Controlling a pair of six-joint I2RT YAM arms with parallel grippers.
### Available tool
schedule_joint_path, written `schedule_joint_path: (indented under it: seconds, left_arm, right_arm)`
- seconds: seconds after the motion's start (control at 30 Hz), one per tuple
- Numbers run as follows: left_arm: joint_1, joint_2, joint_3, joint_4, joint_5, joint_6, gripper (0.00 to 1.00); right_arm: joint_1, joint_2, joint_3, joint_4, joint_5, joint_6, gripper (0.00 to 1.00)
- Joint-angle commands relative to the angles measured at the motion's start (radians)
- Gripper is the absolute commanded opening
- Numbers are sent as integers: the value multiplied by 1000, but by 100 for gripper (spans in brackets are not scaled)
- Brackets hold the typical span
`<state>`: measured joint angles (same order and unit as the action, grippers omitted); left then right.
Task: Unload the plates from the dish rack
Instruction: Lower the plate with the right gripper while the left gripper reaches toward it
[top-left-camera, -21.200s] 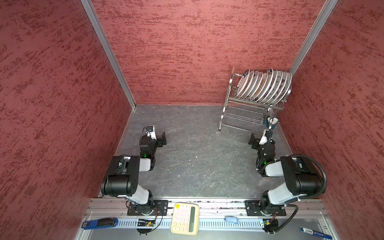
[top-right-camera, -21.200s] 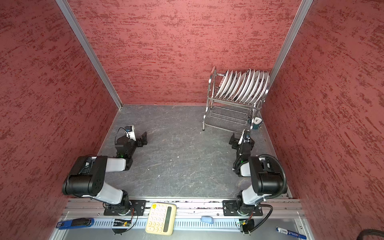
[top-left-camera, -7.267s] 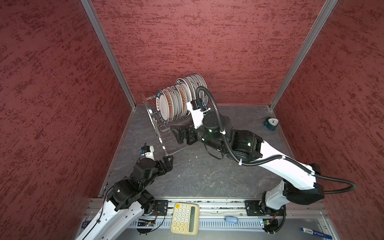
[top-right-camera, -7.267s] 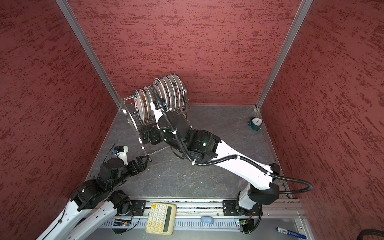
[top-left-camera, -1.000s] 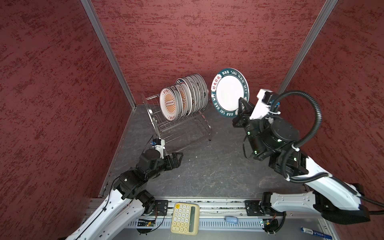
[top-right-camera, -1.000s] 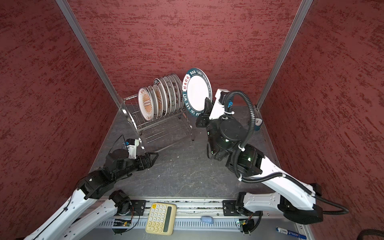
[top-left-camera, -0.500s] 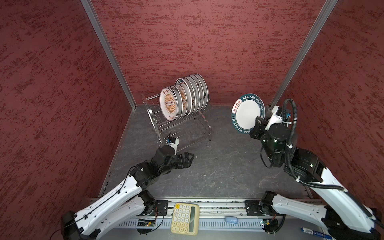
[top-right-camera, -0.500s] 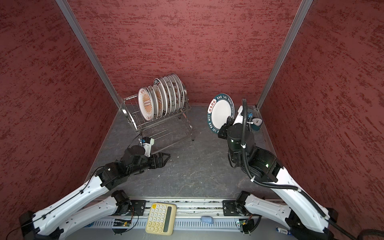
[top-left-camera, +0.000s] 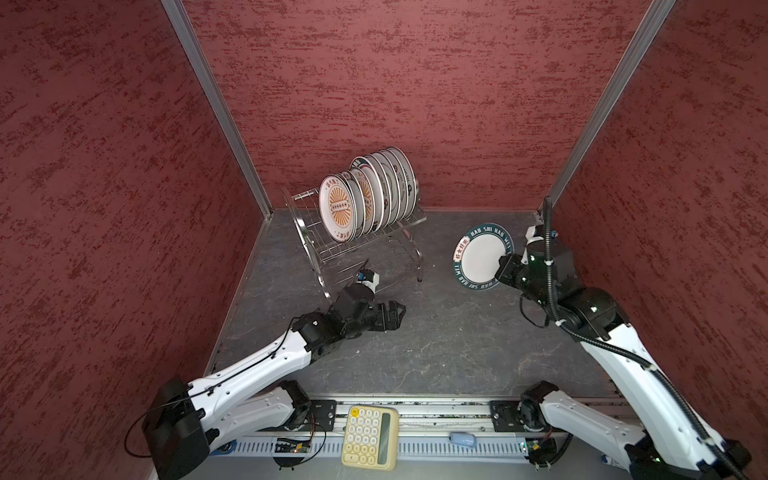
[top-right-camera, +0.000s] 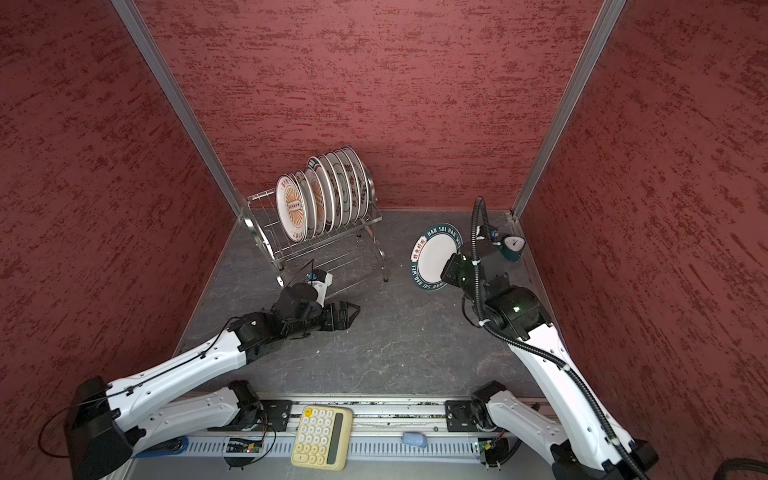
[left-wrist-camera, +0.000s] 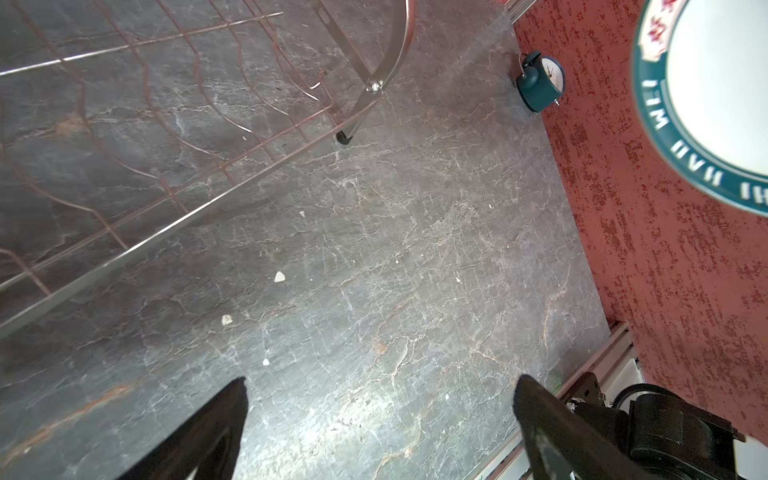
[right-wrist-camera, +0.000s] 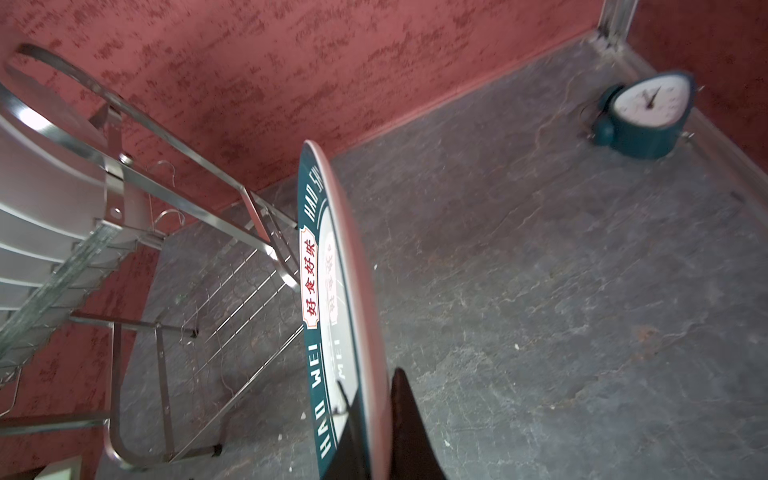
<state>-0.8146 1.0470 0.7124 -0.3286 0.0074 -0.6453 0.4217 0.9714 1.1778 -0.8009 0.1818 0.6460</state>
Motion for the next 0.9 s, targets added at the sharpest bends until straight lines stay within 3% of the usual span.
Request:
schedule_joint_path:
  seconds: [0.0, 0.4, 0.87]
  left_arm:
    - [3, 39, 37, 78, 43, 32, 100]
    - [45, 130, 55, 192, 163, 10, 98]
    - [59, 215, 55, 345, 253, -64, 87]
  right_arm:
    - [-53, 13, -31, 89, -257, 23, 0]
    - [-171, 59, -219, 293, -647, 41, 0]
    - [-184, 14, -441, 586, -872, 177, 0]
